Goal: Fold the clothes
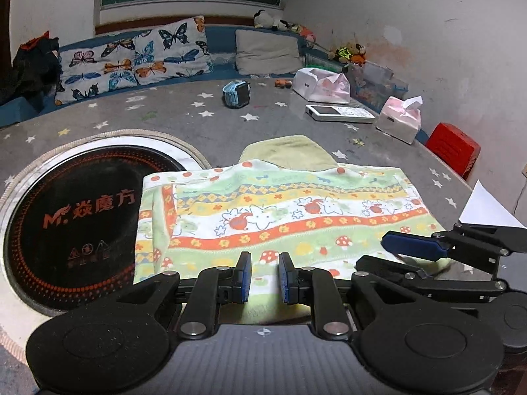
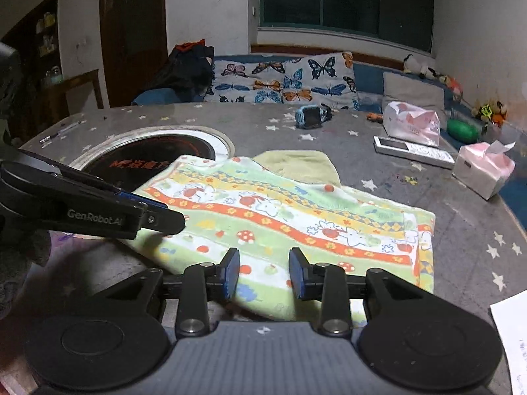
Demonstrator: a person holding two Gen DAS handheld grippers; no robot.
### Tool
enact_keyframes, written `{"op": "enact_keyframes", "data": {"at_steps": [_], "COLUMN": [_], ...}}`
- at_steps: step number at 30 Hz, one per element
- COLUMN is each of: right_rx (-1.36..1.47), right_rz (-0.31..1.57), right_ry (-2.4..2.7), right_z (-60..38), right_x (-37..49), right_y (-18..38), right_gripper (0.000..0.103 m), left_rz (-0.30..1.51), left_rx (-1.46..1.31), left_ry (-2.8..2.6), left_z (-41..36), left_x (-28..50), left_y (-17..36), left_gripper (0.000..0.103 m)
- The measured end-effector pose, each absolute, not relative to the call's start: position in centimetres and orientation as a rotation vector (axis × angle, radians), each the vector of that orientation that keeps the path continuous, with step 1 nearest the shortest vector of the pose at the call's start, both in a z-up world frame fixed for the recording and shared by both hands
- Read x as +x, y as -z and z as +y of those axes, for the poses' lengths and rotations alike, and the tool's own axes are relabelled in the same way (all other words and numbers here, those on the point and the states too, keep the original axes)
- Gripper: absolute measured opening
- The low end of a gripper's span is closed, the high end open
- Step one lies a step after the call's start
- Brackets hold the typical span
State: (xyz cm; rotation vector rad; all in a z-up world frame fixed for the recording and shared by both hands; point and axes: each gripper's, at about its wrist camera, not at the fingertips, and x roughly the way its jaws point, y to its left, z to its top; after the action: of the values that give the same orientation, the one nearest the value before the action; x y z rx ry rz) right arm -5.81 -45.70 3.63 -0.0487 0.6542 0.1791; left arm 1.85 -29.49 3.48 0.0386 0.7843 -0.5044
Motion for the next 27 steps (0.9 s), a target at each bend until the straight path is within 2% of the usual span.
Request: {"op": "enact_keyframes", "data": {"at_steps": [8,18,21,27], "right_rx": [-0.046,-0.015,-0.004,0.002], "right_rz": [0.672,0.676,0.67,0.67], "right_ry": [-0.189,-0.168,-0.163,-0.146], "right_z": [-45.1,-45.6,-45.7,-45.6], "right_x": [-6.1,-7.6,-8.1,-8.9], "right_y": [-2.9,-2.9,-3.2,-3.6], "right_gripper": [0.033,0.035,0.044,0.052], "left_rz": [0.777,0.773,0.775,0.793], "left_rx": [0.042,0.022,0.003,-0.023], "left_ry": [0.504,0.488,0.489,0.477], "left_z": [-29.3,-28.5,-28.1,-27.0], "left_x": [0.5,-0.3,-0.6,-1.6], "left_y": [-2.9,-3.0,-3.4,-3.7], "left_gripper": [0.021,0.028,0.032,0.044]}}
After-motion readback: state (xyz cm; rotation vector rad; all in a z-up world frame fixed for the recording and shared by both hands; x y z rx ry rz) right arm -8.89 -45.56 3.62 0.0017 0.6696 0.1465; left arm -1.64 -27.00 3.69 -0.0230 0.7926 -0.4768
